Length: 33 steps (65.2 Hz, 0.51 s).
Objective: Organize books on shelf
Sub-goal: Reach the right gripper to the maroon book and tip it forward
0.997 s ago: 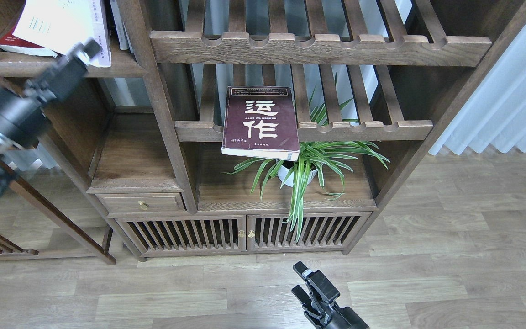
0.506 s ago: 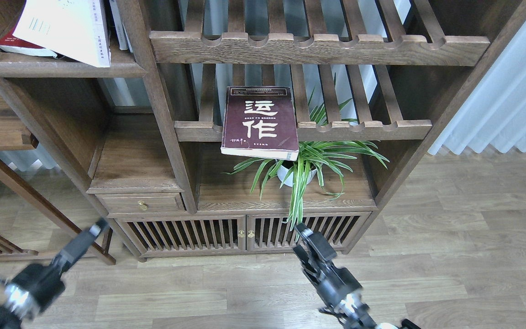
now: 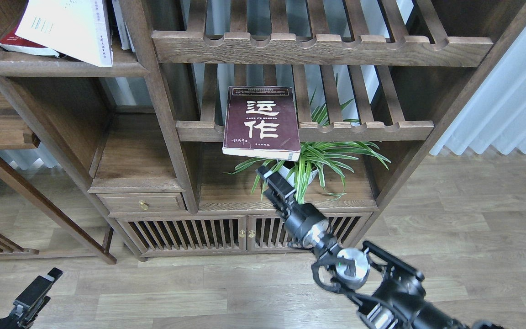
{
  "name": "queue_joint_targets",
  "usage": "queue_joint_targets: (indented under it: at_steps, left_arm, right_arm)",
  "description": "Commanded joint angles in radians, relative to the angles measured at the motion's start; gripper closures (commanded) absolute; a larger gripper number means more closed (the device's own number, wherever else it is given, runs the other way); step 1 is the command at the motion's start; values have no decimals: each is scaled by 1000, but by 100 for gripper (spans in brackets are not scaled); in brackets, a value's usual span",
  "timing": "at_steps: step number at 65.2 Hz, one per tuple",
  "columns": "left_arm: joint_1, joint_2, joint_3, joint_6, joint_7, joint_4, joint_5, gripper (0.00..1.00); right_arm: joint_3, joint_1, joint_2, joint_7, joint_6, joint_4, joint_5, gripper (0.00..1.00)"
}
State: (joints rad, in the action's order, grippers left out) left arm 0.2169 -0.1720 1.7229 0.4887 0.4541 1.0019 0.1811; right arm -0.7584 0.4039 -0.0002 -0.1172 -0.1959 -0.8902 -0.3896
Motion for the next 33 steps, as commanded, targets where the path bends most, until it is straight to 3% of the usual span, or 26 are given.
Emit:
queue_joint_targets:
  at_steps: [1, 20, 30, 33]
  left_arm:
    - [-2, 0, -2, 0, 0, 1, 0, 1]
    - [-2, 0, 1, 0, 0, 1, 0, 1]
    - [-2, 0, 7, 0, 0, 1, 0, 1]
    - [-2, -1, 9, 0, 0, 1, -2, 1]
  right_arm:
    - [5, 61, 0, -1, 7, 17, -18, 2]
    - [31, 104, 0, -1, 23, 28, -34, 2]
    - [37, 127, 0, -1, 142, 50, -60, 7]
    - [37, 139, 0, -2, 158, 50, -81, 13]
